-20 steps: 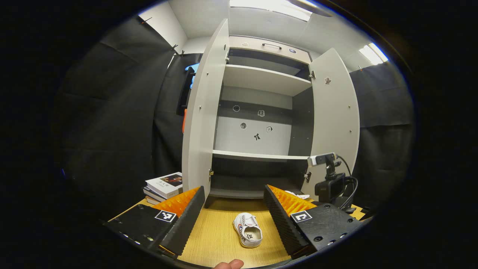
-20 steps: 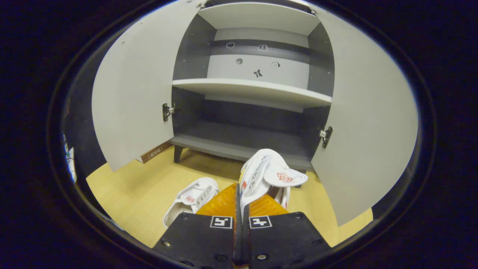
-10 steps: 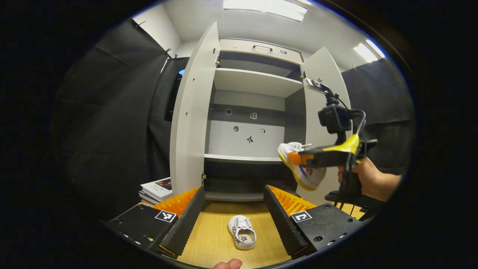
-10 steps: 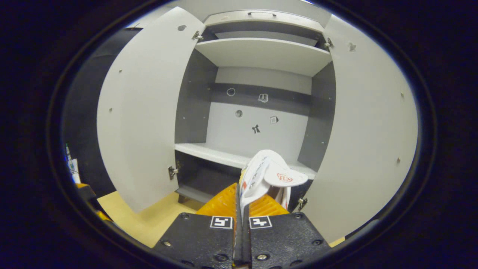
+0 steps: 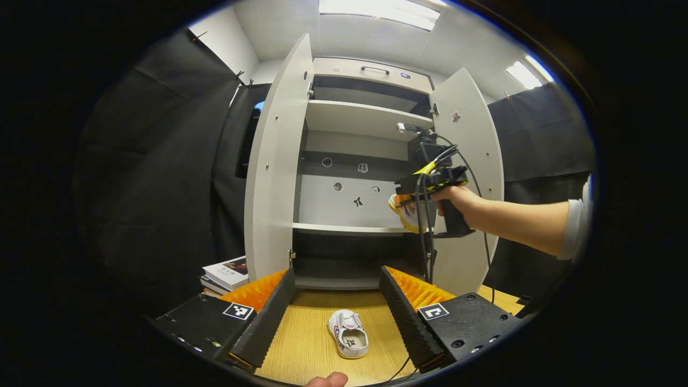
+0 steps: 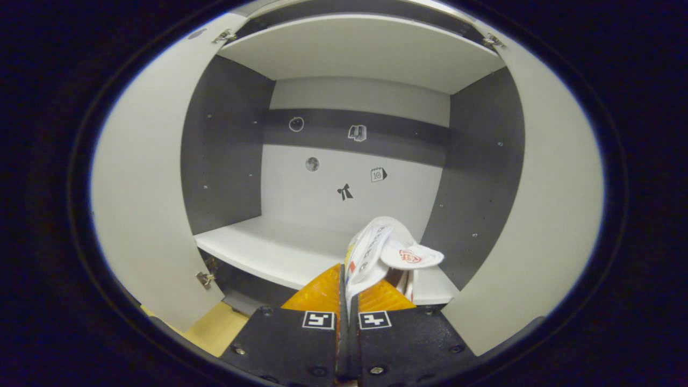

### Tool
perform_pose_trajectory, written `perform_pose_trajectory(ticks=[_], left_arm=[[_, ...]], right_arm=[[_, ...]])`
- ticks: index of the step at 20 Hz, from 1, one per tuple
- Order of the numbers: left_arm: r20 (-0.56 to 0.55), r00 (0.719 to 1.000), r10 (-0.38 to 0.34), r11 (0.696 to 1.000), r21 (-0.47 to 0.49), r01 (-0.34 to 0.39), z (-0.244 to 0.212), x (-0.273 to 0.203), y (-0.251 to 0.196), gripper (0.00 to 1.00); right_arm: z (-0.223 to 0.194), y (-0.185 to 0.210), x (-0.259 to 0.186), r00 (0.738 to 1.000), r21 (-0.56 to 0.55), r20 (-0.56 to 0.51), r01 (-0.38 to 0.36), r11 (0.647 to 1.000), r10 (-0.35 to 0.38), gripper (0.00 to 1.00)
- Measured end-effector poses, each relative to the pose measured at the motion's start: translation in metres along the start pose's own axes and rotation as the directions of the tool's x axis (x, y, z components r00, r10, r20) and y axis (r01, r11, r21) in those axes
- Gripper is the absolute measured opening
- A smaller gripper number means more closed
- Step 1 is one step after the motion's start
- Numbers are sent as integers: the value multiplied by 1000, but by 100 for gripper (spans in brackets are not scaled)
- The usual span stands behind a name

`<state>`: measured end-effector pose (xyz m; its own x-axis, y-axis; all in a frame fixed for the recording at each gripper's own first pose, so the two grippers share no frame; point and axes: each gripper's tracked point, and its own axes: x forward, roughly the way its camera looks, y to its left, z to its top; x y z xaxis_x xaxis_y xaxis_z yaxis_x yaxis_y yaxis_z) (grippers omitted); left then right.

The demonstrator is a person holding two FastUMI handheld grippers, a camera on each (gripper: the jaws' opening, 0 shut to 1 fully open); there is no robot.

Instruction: Grab one shoe with the right hand and put it into the shoe cabinet, grab the other shoe with the left hand and put it into the shoe cabinet; then close the right door with the right hand and the left door with the left hand.

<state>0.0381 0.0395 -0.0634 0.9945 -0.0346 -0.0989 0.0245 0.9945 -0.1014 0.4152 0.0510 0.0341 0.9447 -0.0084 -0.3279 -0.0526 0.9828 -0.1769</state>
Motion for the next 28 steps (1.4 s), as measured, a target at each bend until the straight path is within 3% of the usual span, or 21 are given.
perform_pose_trajectory(ticks=[6,10,15,19,21,23,25,26,27,28], left_arm=[[-24,1000,7,1000,-5,-7,-10,7,9,95],[-41,999,9,1000,-25,-10,-17,12,12,95],[-65,998,20,999,-32,-22,-24,19,14,95],[-56,998,23,999,-26,-25,-22,19,13,95],[-58,998,27,999,-26,-29,-23,19,14,95],[-56,998,28,999,-29,-30,-22,18,14,95],[-49,998,31,999,-28,-32,-20,16,15,95],[-46,998,33,999,-26,-34,-19,15,15,95],[-42,999,35,999,-25,-36,-18,15,16,95],[-37,999,35,999,-24,-36,-17,15,15,95]], right_arm=[[11,-17,83,996,26,-91,22,999,-19,3],[5,-19,115,984,-47,-179,12,999,-20,4],[0,-14,122,971,-77,-234,29,997,-46,4],[-5,-16,126,962,-78,-265,38,996,-57,13],[-8,-14,126,957,-98,-283,35,995,-62,14],[-3,-4,120,962,-84,-272,12,996,-35,23],[-1,-3,114,965,-91,-260,13,996,-37,55],[0,-4,110,966,-92,-255,21,995,-44,52],[0,-5,104,968,-75,-246,22,997,-40,58],[2,-4,97,972,-51,-235,17,999,-28,52]])
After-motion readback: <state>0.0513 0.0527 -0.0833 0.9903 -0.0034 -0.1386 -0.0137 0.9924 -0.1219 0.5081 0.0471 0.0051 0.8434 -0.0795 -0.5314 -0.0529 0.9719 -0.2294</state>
